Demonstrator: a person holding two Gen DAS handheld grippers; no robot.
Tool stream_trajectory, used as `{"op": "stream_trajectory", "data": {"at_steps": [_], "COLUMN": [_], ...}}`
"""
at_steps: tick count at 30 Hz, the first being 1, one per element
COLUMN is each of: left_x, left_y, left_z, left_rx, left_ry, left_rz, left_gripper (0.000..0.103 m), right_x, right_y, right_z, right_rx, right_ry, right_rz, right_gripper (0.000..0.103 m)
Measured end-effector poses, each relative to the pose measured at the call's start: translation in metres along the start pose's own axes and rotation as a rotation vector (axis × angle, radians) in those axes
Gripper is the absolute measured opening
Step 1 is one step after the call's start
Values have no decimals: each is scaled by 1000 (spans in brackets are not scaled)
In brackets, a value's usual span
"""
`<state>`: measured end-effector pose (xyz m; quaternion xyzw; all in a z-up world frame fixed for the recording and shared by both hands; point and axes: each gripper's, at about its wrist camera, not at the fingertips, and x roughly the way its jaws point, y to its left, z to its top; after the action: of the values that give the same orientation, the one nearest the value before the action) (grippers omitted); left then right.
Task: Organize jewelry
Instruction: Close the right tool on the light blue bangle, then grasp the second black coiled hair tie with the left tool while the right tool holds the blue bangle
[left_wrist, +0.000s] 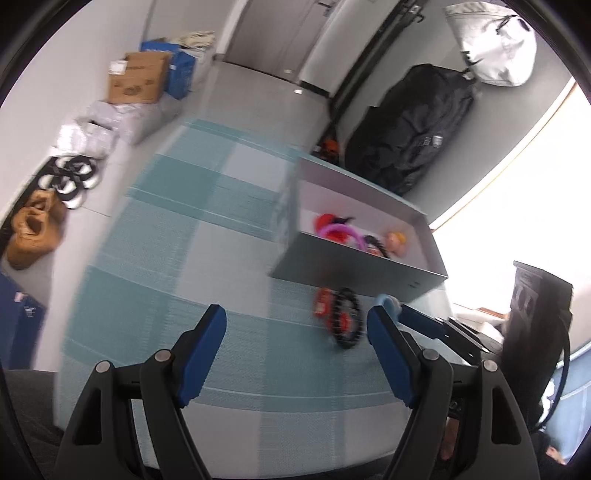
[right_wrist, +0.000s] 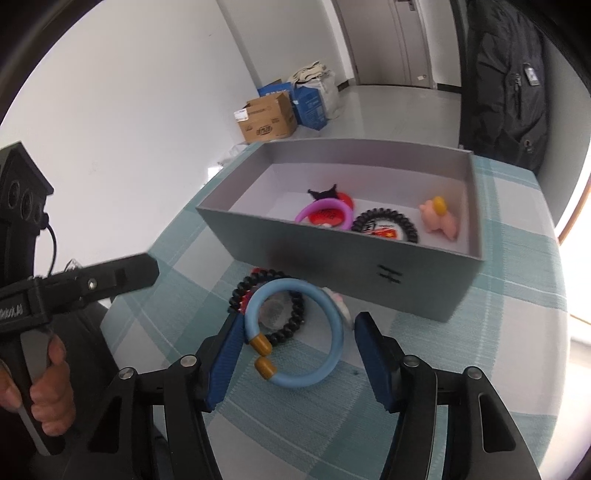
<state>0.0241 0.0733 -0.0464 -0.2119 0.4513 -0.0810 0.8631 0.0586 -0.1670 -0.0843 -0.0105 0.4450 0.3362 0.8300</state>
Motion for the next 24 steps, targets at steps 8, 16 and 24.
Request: {"op": "stream_trajectory", "data": {"at_steps": [8, 16, 24], "left_x": [17, 31, 30], "left_y": [-28, -40, -42], "left_z": [-6, -10, -13], "left_rx": [132, 198, 218], "left_ry": [30, 58, 53], "left_rz": [14, 72, 83], "left_gripper": [54, 22, 4], "right_x": [-14, -28, -33], "right_y": [-21, -35, -37], "right_z": [-2, 0, 1], "right_rx": [66, 114, 120], "right_ry": [-17, -45, -58], "right_rz": [-22, -9, 3], "right_gripper": [60, 60, 61]}}
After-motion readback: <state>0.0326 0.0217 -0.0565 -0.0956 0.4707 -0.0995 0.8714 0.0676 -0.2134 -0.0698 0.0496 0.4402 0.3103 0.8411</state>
